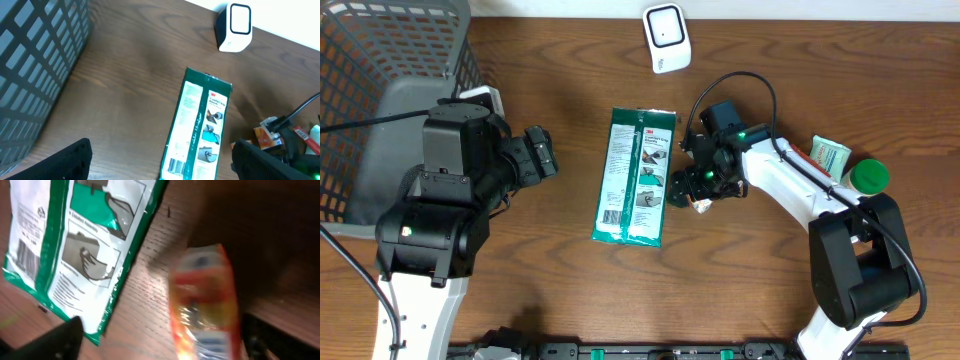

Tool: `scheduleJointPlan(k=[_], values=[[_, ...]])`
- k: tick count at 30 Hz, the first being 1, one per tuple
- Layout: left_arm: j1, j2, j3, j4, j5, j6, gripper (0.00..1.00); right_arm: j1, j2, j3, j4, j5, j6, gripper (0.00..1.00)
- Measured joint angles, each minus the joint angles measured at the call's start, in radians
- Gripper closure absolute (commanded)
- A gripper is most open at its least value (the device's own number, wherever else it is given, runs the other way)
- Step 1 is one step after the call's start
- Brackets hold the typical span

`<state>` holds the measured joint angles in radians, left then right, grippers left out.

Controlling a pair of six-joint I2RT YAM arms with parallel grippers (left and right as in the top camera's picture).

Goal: Scan the item barcode
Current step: 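Set the juice box down beside the other box and open the right gripper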

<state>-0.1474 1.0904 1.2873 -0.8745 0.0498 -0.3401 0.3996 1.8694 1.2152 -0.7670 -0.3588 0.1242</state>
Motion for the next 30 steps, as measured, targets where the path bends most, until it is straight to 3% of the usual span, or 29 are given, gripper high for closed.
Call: scheduleJointPlan(k=[19,30], values=[[0.000,0.000,0.000,0.000,0.000,0.000,0.10,0.000,0.000,0.005,0.117,0.019,-0.014,0.02],[0.000,0.000,0.000,0.000,0.000,0.000,0.10,-0.003,-0.022,0.171,0.135,0.003,-0.028,0.01]])
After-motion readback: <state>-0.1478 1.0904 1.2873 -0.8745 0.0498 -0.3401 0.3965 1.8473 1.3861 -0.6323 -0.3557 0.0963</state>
